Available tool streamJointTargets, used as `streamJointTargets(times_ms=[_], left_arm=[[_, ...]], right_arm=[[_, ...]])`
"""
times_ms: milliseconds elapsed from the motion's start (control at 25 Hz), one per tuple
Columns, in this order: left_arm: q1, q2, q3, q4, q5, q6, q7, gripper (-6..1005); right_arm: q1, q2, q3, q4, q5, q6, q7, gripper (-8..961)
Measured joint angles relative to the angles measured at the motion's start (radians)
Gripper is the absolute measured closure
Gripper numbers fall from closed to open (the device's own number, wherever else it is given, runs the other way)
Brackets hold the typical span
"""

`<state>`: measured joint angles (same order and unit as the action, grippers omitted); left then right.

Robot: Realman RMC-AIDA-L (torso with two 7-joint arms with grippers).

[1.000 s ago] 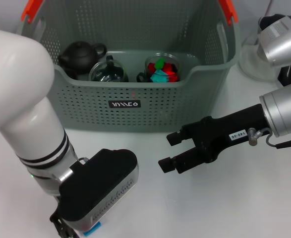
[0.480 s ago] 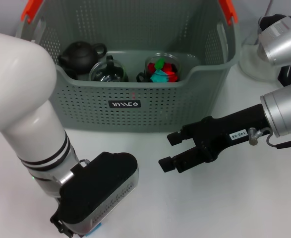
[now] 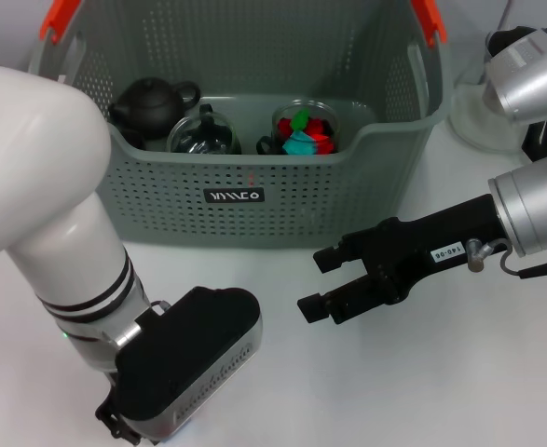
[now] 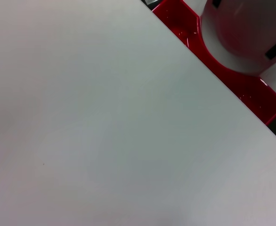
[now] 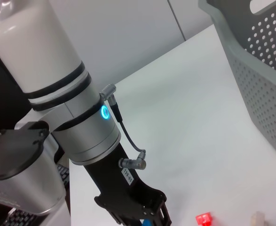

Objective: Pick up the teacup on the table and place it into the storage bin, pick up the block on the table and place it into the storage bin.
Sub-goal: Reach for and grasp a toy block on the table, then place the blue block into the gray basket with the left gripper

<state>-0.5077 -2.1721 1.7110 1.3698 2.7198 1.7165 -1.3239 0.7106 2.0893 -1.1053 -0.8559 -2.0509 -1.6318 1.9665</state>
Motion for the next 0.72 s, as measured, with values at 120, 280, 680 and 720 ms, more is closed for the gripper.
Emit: streamJointTargets(times_ms=[120,280,680,720], left_arm=[[-0.002,0.0,-0.002,0.009,0.001,0.005,-0.01,522],[-0.003,0.0,-0.025,0.048,-0.004,0.02,-0.034,575],[-0.083,0.008,-0.551,0.147,-0.23,0.337,-0.092,604],[-0.089,0.015,-0.623,0.149,-0.272,0.35,-0.113,604]], right_arm=[[0.0,0.0,0.0,0.0,0.0,0.0,0.0,6],[-0.002,0.0,0.003,0.0,0.0,0.0,0.0,6],[-0.008,-0.017,-0.003,-0.003,-0.006,-0.044,-0.009,6],[-0.011,-0.019,-0.004,-0.004,-0.015,-0.051,-0.011,6]])
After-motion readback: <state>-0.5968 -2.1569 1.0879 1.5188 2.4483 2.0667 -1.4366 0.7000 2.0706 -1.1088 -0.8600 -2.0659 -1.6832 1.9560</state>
